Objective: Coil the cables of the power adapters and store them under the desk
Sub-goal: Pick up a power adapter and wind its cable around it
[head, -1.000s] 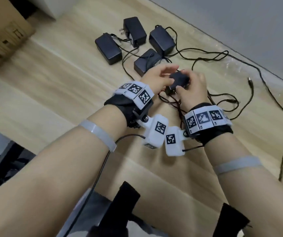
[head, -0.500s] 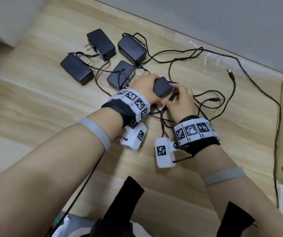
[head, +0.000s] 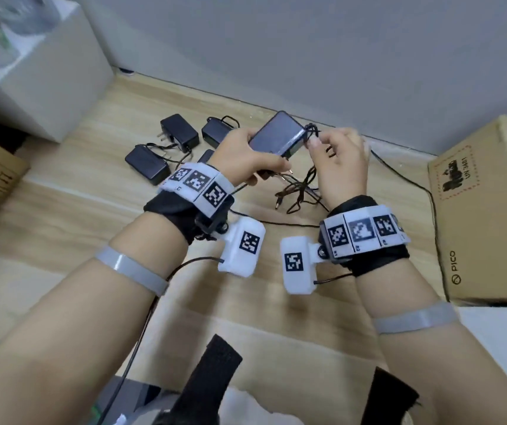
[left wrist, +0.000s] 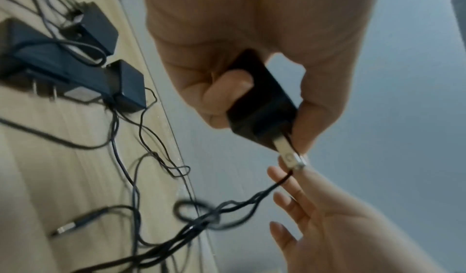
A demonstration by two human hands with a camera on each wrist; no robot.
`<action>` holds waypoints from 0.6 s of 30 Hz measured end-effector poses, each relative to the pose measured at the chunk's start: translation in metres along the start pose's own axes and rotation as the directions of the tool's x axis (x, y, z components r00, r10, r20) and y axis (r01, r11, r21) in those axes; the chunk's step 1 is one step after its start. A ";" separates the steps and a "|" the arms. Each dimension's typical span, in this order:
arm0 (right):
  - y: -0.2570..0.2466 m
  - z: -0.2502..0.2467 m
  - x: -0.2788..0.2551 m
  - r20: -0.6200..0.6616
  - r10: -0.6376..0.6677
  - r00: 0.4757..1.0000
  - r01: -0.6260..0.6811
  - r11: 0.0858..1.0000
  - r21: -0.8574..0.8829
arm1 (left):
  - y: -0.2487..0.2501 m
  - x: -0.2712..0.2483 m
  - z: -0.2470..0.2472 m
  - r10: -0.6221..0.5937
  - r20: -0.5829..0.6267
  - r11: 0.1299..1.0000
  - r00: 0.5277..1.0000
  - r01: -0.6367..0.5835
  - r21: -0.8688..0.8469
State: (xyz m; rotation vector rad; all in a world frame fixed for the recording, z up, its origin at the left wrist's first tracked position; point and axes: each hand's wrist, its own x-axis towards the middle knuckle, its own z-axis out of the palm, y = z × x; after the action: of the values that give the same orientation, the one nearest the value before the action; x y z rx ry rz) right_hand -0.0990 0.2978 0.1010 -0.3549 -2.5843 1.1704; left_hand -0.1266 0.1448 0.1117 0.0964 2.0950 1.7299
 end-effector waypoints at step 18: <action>-0.041 -0.034 -0.052 0.321 0.091 0.943 -0.191 0.936 0.294 | 0.047 -0.041 0.015 0.192 0.071 0.908 0.979 -0.149 -0.391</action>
State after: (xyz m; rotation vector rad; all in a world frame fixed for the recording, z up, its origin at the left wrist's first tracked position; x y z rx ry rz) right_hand -0.0432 0.2779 0.1461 -0.3148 -2.5803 1.7976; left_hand -0.0939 0.1566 0.1655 0.2579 1.6752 2.1573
